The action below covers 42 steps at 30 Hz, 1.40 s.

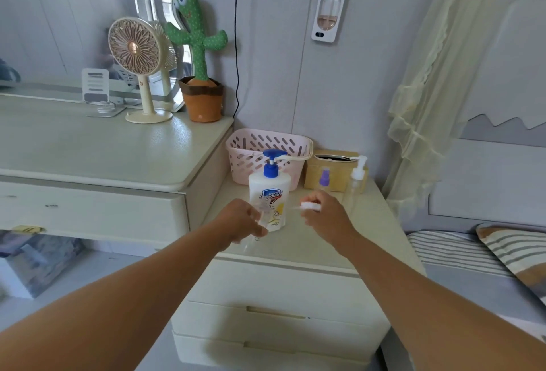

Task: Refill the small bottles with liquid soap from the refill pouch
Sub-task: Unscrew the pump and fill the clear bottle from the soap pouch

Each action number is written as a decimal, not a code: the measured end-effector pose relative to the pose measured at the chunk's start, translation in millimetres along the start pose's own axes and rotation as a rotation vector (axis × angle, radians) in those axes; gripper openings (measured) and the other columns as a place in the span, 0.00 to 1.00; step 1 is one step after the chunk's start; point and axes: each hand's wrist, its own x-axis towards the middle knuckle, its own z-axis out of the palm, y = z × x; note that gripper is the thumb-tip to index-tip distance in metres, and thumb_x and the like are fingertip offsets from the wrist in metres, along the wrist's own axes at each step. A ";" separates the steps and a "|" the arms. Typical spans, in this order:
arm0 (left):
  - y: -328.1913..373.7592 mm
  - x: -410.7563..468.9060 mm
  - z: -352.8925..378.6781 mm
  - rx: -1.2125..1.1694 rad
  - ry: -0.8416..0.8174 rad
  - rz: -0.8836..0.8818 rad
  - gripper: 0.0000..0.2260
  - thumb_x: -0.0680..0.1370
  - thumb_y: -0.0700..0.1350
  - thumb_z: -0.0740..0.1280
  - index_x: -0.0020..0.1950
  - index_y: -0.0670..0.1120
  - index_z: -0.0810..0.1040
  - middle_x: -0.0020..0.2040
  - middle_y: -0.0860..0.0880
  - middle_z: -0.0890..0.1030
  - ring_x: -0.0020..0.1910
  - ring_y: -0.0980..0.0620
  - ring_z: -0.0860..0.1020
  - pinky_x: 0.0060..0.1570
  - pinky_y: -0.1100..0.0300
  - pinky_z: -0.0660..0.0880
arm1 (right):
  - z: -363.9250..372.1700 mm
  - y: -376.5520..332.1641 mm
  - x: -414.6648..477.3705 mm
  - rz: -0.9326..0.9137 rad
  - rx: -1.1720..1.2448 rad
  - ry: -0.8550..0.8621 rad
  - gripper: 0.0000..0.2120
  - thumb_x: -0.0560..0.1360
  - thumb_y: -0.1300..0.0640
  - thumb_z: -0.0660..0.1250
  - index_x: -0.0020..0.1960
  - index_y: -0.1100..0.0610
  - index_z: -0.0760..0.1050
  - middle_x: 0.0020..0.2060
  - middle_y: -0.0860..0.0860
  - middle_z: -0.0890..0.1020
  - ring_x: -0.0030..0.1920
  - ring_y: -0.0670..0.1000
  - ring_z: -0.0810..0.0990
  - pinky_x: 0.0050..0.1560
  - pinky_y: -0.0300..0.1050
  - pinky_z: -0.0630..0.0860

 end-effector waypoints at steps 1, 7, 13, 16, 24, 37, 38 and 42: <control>-2.2 0.9 -1.0 -0.007 -0.006 -0.001 0.19 0.72 0.40 0.74 0.62 0.41 0.76 0.56 0.45 0.77 0.48 0.48 0.76 0.48 0.57 0.79 | 6.1 6.7 0.5 -0.001 -0.054 -0.024 0.09 0.74 0.64 0.63 0.51 0.53 0.75 0.49 0.48 0.78 0.49 0.51 0.77 0.43 0.39 0.75; -12.3 9.8 0.9 -0.060 -0.019 0.001 0.19 0.70 0.41 0.76 0.59 0.42 0.78 0.51 0.47 0.78 0.44 0.50 0.76 0.45 0.57 0.79 | 26.4 36.8 11.2 -0.099 -0.329 -0.152 0.15 0.71 0.69 0.63 0.54 0.56 0.74 0.55 0.51 0.75 0.56 0.52 0.74 0.49 0.37 0.66; -11.6 16.9 7.6 -0.092 -0.020 0.031 0.18 0.69 0.41 0.76 0.57 0.43 0.79 0.53 0.46 0.79 0.45 0.49 0.76 0.47 0.55 0.79 | 31.9 50.0 23.6 -0.150 -0.526 -0.215 0.17 0.73 0.69 0.61 0.59 0.53 0.72 0.61 0.49 0.73 0.60 0.51 0.72 0.55 0.39 0.69; -12.2 19.0 11.4 -0.110 -0.007 0.034 0.19 0.68 0.41 0.77 0.57 0.42 0.79 0.55 0.44 0.80 0.46 0.47 0.76 0.51 0.51 0.78 | 29.8 48.7 22.5 -0.167 -0.542 -0.204 0.21 0.73 0.70 0.61 0.62 0.53 0.71 0.65 0.49 0.72 0.65 0.51 0.71 0.62 0.41 0.68; -4.4 15.1 20.3 -0.216 0.020 0.029 0.16 0.67 0.41 0.78 0.53 0.43 0.80 0.51 0.44 0.80 0.45 0.47 0.78 0.51 0.50 0.79 | 15.9 30.0 2.2 -0.413 -0.382 0.064 0.15 0.72 0.63 0.65 0.56 0.50 0.73 0.54 0.45 0.77 0.56 0.45 0.73 0.54 0.38 0.70; 27.0 0.1 21.5 -0.402 -0.008 0.019 0.14 0.69 0.46 0.76 0.49 0.38 0.81 0.45 0.41 0.84 0.43 0.46 0.84 0.51 0.52 0.81 | 6.0 4.1 -26.0 -0.360 -0.193 -0.109 0.31 0.65 0.40 0.75 0.62 0.47 0.67 0.50 0.40 0.78 0.47 0.41 0.79 0.46 0.38 0.78; 30.2 -1.4 22.2 -0.392 -0.015 0.036 0.15 0.70 0.47 0.76 0.49 0.38 0.81 0.45 0.42 0.84 0.43 0.46 0.84 0.51 0.53 0.81 | 6.6 3.9 -26.2 -0.346 -0.186 -0.088 0.31 0.65 0.40 0.75 0.62 0.47 0.67 0.49 0.40 0.78 0.46 0.41 0.79 0.45 0.38 0.78; 37.9 -7.1 21.0 -0.368 0.041 0.120 0.13 0.74 0.49 0.72 0.48 0.39 0.82 0.45 0.42 0.84 0.44 0.46 0.83 0.49 0.55 0.81 | 3.3 5.9 -23.4 -0.310 -0.159 -0.006 0.22 0.72 0.45 0.71 0.61 0.48 0.67 0.47 0.42 0.79 0.45 0.41 0.79 0.44 0.38 0.78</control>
